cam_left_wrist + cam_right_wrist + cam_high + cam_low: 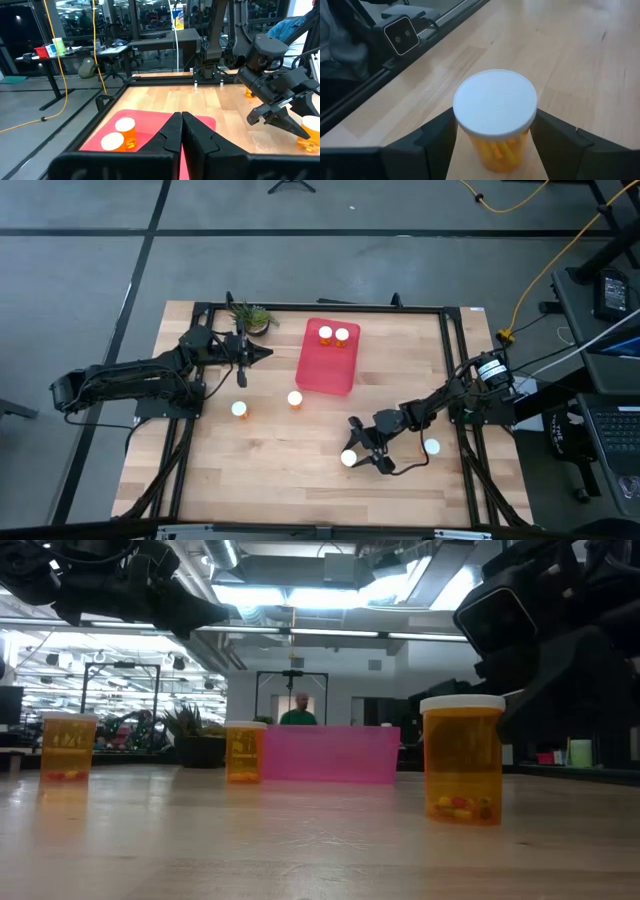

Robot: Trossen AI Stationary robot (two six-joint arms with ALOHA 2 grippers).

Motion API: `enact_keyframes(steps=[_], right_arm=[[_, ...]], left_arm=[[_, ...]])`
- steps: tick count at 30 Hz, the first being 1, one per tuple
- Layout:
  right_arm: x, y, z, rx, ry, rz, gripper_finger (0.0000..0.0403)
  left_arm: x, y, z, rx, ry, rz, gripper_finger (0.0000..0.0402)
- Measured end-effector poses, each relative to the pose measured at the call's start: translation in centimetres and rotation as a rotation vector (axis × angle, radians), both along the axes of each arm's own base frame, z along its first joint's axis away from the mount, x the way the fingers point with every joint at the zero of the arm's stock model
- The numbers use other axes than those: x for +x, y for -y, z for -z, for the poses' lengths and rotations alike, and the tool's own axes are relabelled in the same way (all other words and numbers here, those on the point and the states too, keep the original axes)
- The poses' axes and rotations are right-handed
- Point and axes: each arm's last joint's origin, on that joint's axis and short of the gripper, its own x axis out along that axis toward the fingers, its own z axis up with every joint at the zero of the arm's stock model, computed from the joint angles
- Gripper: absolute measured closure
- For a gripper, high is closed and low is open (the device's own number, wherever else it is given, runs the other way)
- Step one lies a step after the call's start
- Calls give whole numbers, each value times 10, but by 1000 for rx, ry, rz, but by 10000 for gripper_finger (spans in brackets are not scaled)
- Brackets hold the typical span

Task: Pick and place pill bottles into a basket
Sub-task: Put the orange pill bottle into the red bin

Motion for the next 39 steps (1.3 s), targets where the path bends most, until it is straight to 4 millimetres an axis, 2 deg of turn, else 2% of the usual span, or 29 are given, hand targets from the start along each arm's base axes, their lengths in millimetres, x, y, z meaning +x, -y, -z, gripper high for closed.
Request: enact_keyframes(steps=[16, 26, 39], right_arm=[[0, 0, 0, -11, 11, -8, 160], [0, -1, -1, -4, 15, -26, 212], [3, 3, -5, 45, 31, 5, 197]], left_arm=[[0, 0, 0, -2, -3, 0, 394], [0, 0, 0, -2, -3, 1, 398], [0, 0, 0, -2, -3, 1, 399]])
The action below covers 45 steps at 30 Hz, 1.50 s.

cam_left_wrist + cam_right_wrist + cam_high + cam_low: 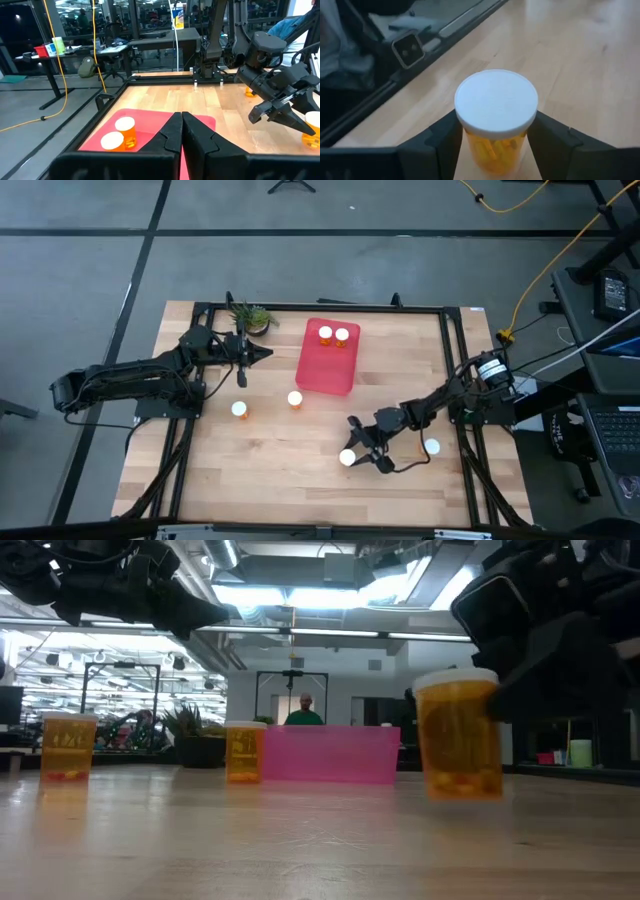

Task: Pick and place pill bottles into a basket
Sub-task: Put the orange pill bottle into the red bin

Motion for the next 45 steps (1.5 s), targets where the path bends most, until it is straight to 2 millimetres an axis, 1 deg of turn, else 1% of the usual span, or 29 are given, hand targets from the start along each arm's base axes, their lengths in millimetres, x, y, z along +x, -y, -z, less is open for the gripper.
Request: enact_keyframes(steps=[5, 12, 15, 19, 24, 29, 31, 35, 37, 40, 45], right_arm=[[2, 6, -5, 8, 9, 25, 197], [3, 16, -26, 4, 64, 49, 197], [3, 26, -37, -29, 92, 86, 197], [2, 44, -58, -38, 148, 147, 197], [-5, 67, -83, -43, 181, 219, 197], [-11, 85, -100, -57, 218, 302, 197], [-12, 91, -102, -69, 217, 366, 197], [-12, 104, -101, -97, 192, 510, 197], [-12, 110, -101, -90, 189, 555, 197], [-12, 120, -101, -57, 173, 670, 197], [-14, 133, -100, -65, 168, 811, 197]], left_arm=[[0, 0, 0, -2, 0, 0, 397], [0, 0, 0, -1, 0, 0, 389], [0, 0, 0, 1, 0, 0, 392], [0, 0, 0, 1, 0, -1, 395], [0, 0, 0, 1, 1, 0, 394], [0, 0, 0, 1, 0, -1, 395], [0, 0, 0, 1, 0, 0, 397], [0, 0, 0, 1, 1, -1, 397], [0, 0, 0, 2, 1, -1, 396], [0, 0, 0, 2, 0, -1, 393], [0, 0, 0, 1, 1, -1, 396]])
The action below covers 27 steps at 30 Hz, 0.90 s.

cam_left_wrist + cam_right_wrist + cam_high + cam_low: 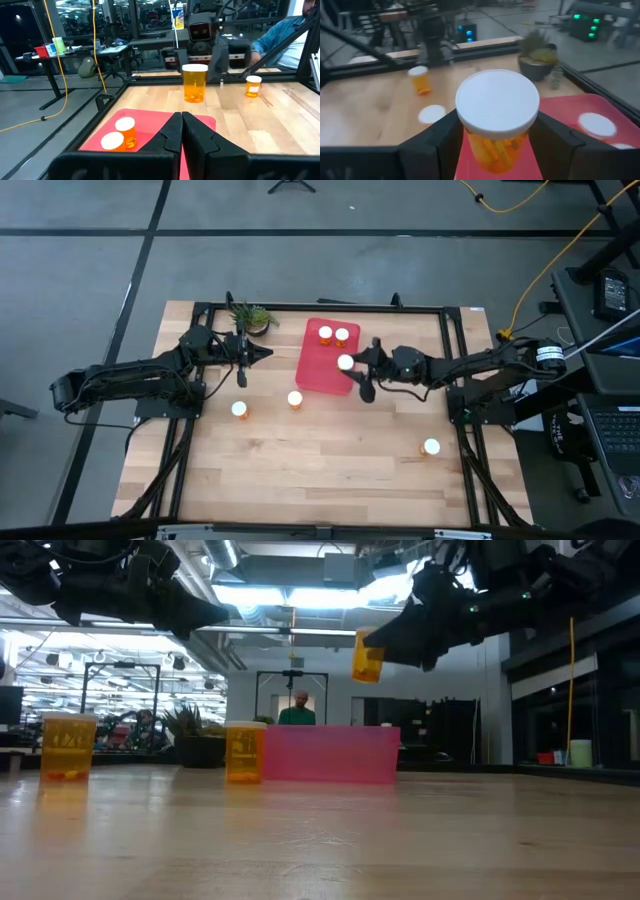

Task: Pick and place pill bottles into a basket
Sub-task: Put the orange pill bottle into the red bin

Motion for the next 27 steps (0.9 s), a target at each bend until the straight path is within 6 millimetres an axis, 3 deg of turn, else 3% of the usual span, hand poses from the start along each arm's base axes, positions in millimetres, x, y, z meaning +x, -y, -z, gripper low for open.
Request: enact_keyframes(steps=[8, 19, 27], right_arm=[[0, 12, -1, 40, 1, 128, 197], [19, 34, -40, -5, -86, 182, 197], [17, 45, -23, 47, -115, 232, 197]], left_arm=[[0, 0, 0, 1, 2, -3, 394], [0, 0, -1, 4, 8, -3, 395], [0, 0, -1, 5, 8, -5, 395]])
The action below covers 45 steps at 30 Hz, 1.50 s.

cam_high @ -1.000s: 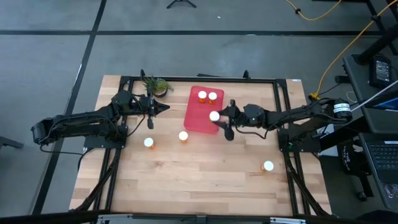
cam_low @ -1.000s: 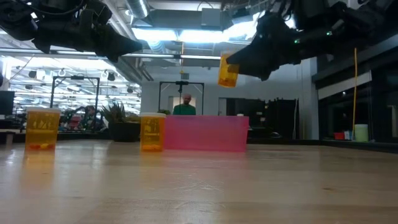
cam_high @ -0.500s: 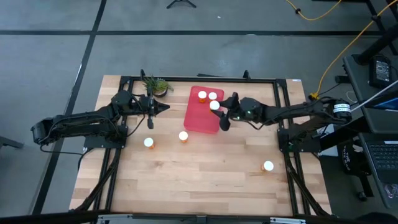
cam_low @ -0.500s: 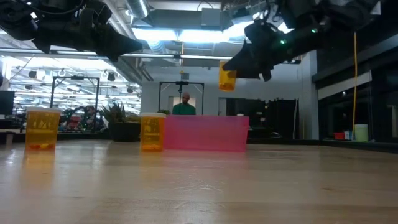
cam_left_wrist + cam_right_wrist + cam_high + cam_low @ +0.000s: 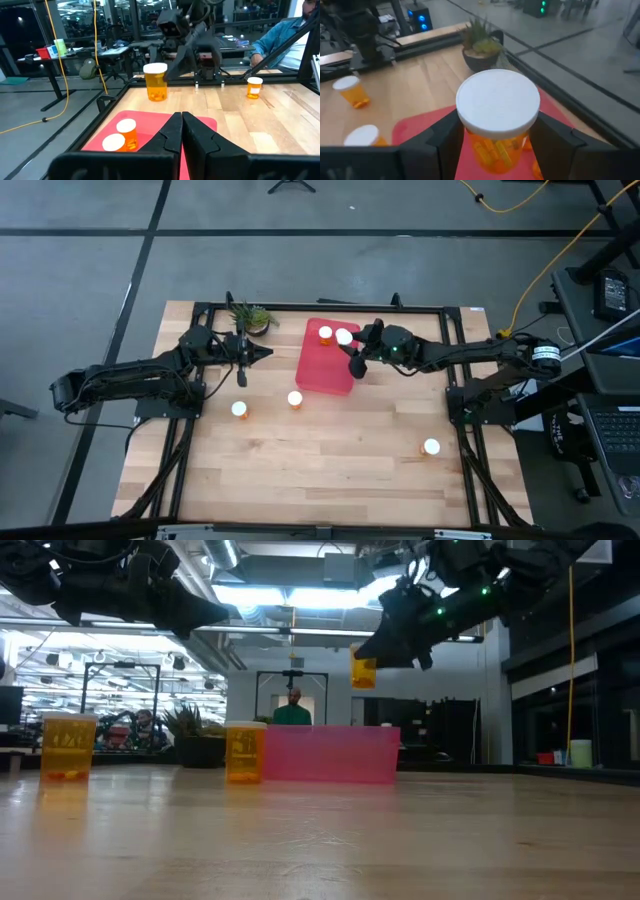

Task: Pick and place pill bottles into a basket
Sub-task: Put the orange pill bottle into the red bin

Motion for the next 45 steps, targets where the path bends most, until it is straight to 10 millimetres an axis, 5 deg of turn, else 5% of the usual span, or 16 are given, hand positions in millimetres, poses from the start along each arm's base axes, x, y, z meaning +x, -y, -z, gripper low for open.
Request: enact_keyframes(steps=[18, 45], right_arm=[[27, 15, 73, 83, -112, 43, 197], [18, 14, 100, 41, -50, 114, 197]], left_arm=[[0, 0, -1, 3, 6, 0, 395], [0, 0, -1, 3, 6, 1, 395]])
